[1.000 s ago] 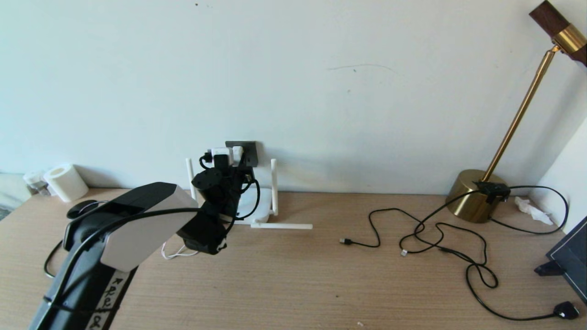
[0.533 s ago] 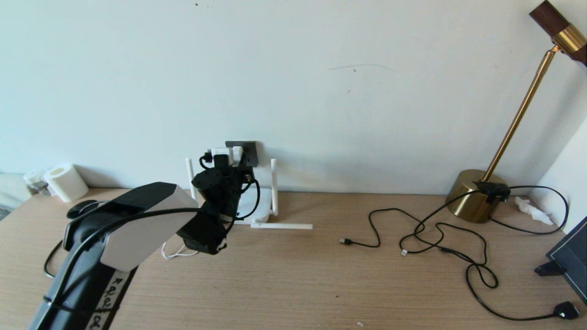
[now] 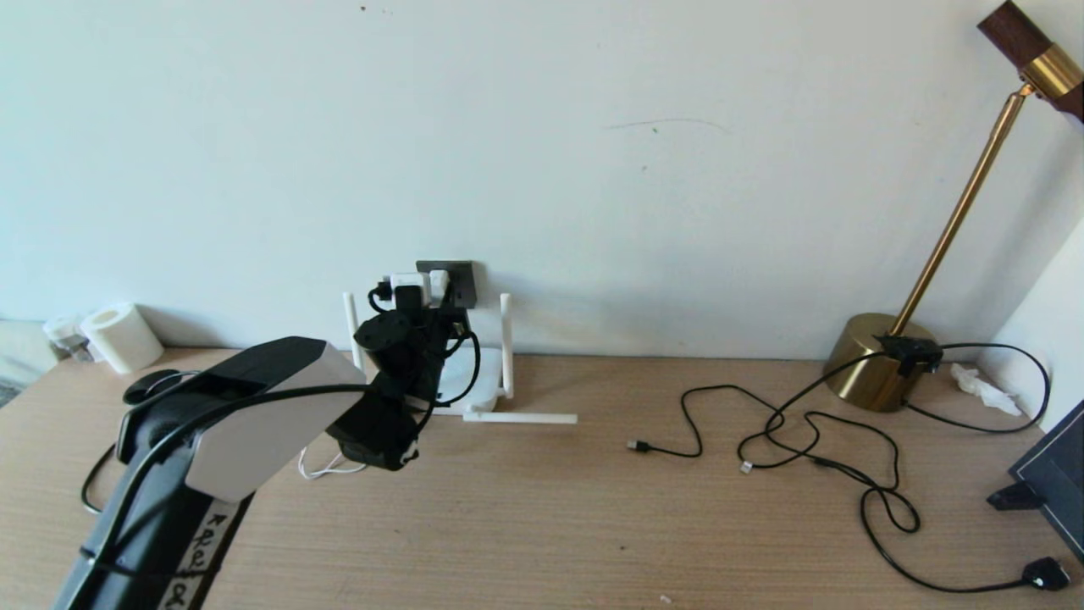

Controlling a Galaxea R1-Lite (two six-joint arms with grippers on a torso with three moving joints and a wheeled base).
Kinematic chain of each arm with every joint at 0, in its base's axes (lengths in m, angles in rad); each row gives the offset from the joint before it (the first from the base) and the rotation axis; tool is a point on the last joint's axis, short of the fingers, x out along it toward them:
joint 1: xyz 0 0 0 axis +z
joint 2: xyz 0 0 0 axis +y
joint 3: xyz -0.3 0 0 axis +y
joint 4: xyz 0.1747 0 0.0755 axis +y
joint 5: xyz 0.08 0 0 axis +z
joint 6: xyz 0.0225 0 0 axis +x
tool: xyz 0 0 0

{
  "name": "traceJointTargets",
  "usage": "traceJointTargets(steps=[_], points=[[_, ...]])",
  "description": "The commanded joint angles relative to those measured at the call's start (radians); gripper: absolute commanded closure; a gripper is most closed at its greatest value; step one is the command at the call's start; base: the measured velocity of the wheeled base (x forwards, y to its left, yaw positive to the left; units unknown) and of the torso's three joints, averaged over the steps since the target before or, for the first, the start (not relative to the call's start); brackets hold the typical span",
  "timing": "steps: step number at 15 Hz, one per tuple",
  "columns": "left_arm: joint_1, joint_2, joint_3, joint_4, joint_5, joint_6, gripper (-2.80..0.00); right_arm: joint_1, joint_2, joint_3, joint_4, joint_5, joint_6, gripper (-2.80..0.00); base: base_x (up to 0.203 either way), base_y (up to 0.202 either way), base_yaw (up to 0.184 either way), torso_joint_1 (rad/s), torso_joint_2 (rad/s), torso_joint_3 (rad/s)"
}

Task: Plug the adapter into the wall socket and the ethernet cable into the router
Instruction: Plug plug into socket

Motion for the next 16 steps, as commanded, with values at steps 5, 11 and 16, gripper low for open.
traceJointTargets(steps=[5,11,16], points=[[0.0,0.003,0.0,-0.009,0.002,0.001,0.0,0.0,0.002,0.0,-0.001,0.0,0.0,0.0,0.0,0.0,0.0,0.0,0.0,0.0],[0.0,0.002,-0.002,-0.009,0.001,0.001,0.0,0.0,0.002,0.0,-0.001,0.0,0.0,0.0,0.0,0.0,0.0,0.0,0.0,0.0],[0.0,0.001,-0.002,-0.009,0.001,0.001,0.0,0.0,0.002,0.0,0.0,0.0,0.0,0.0,0.0,0.0,0.0,0.0,0.0,0.0]])
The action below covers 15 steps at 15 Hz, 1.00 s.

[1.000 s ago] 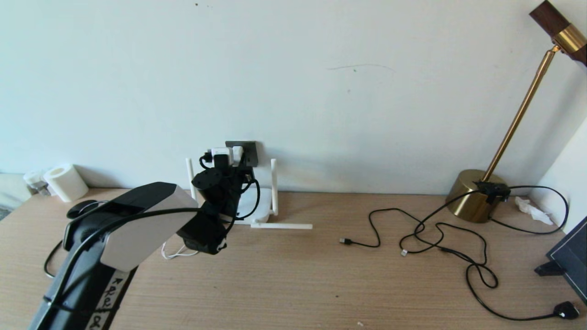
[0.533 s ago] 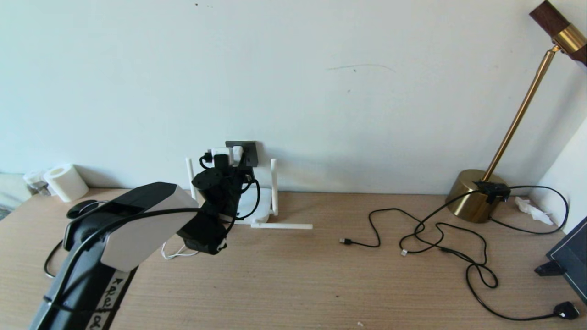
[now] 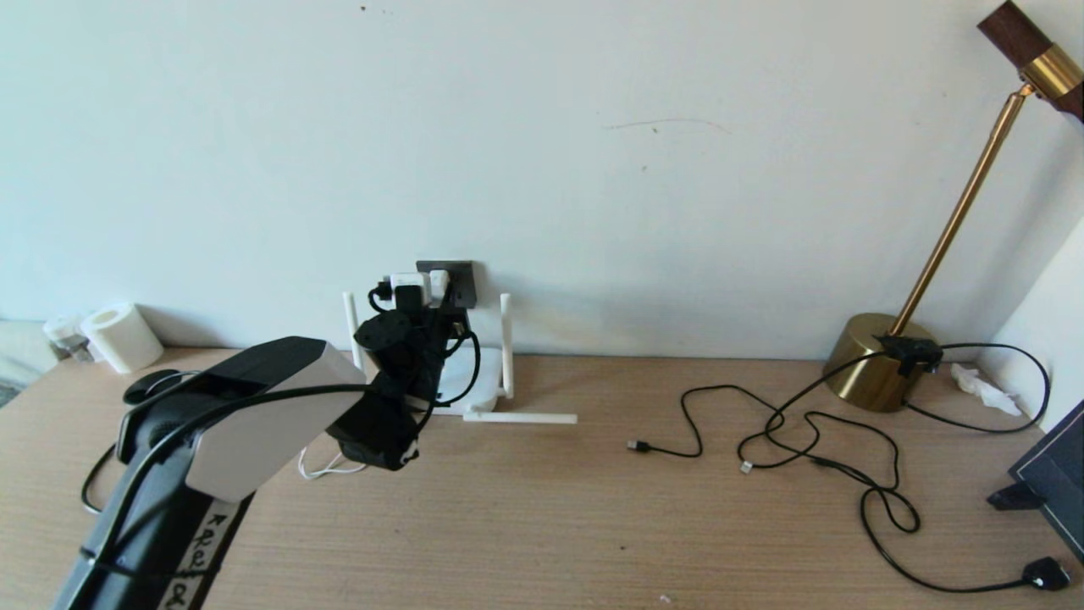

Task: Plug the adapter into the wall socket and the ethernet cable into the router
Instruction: Plug plug into socket

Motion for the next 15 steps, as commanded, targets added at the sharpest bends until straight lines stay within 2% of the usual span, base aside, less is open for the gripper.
traceJointTargets(steps=[1,15], points=[[0.0,0.001,0.001,-0.008,0.001,0.001,0.0,0.0,0.002,0.0,0.0,0.0,0.0,0.0,0.0,0.0,0.0,0.0,0.0,0.0],[-0.003,0.003,0.001,-0.01,0.003,0.001,0.0,0.0,0.002,0.0,0.0,0.0,0.0,0.0,0.0,0.0,0.0,0.0,0.0,0.0]])
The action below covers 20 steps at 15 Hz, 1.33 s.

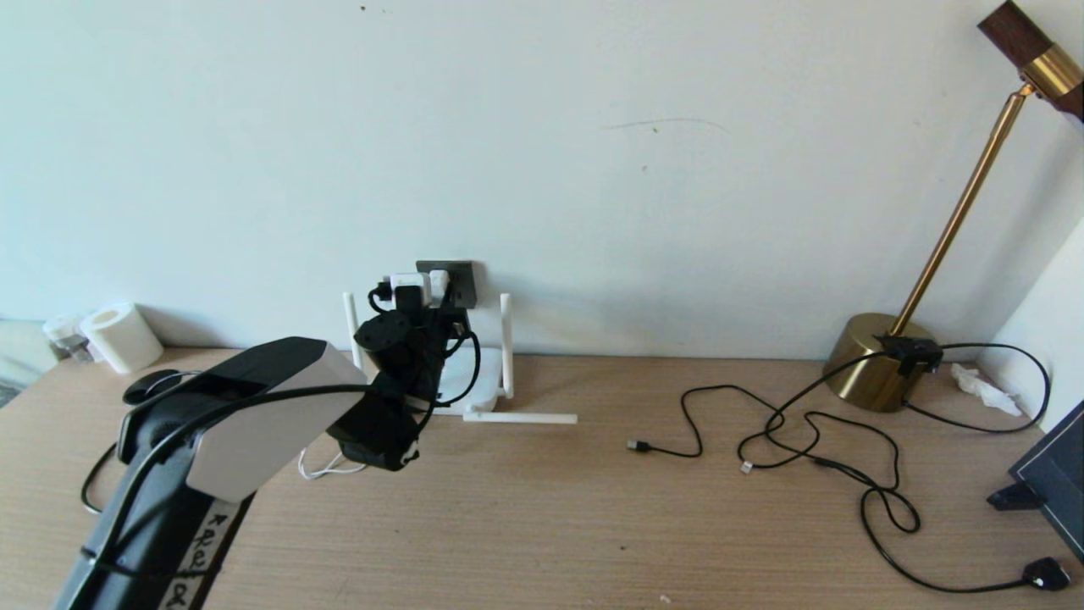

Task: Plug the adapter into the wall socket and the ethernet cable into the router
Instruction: Plug plug into socket

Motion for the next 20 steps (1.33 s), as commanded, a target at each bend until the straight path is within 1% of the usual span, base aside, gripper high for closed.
traceJointTargets(steps=[1,20], points=[[0.0,0.0,0.0,-0.008,0.002,0.001,0.0,0.0,0.002,0.0,-0.001,0.0,0.0,0.0,0.0,0.0,0.0,0.0,0.0,0.0],[0.003,0.001,0.012,-0.011,0.001,-0.002,0.0,0.0,0.0,0.0,0.0,0.0,0.0,0.0,0.0,0.0,0.0,0.0,0.0,0.0]])
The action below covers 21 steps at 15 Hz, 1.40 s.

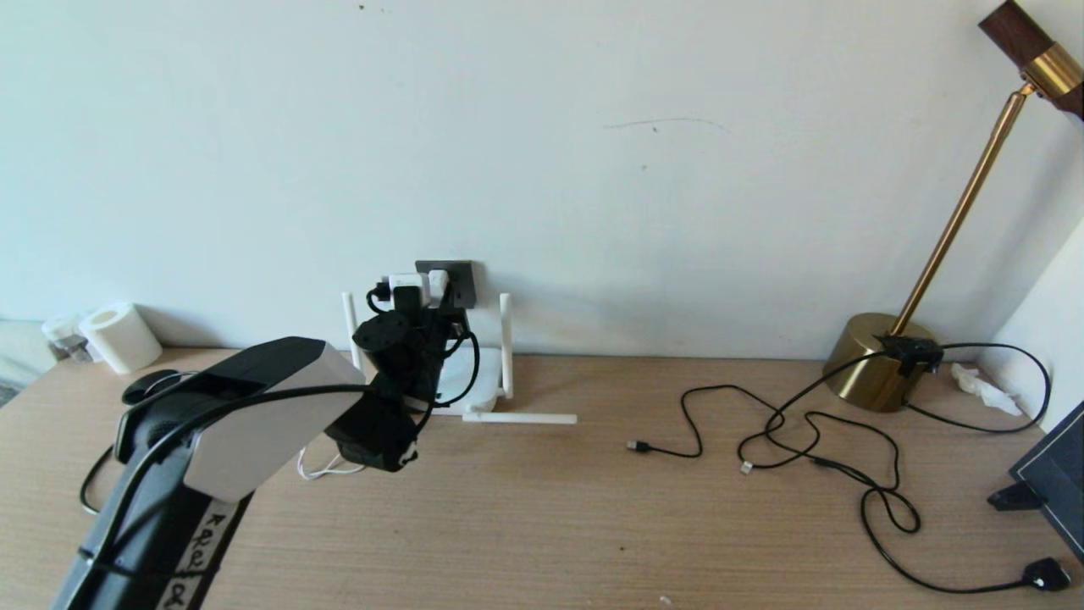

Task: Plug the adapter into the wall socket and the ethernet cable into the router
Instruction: Plug plug into socket, then pick up cable

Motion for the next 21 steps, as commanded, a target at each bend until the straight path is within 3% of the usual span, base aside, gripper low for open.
traceJointTargets(steps=[1,10,11,21], points=[[0.0,0.004,0.0,-0.007,0.003,0.001,0.0,0.0,0.001,0.0,-0.001,0.0,0.0,0.0,0.0,0.0,0.0,0.0,0.0,0.0],[0.003,0.006,0.0,-0.007,0.003,0.001,0.0,0.0,0.002,0.0,-0.001,0.0,0.0,0.0,0.0,0.0,0.0,0.0,0.0,0.0],[0.003,0.007,0.001,-0.006,0.003,0.001,-2.8,0.0,0.002,0.0,-0.001,0.0,0.0,0.0,0.0,0.0,0.0,0.0,0.0,0.0],[0.003,-0.01,0.001,-0.011,0.003,-0.004,-2.8,0.0,0.0,0.0,0.0,0.0,0.0,0.0,0.0,0.0,0.0,0.0,0.0,0.0]])
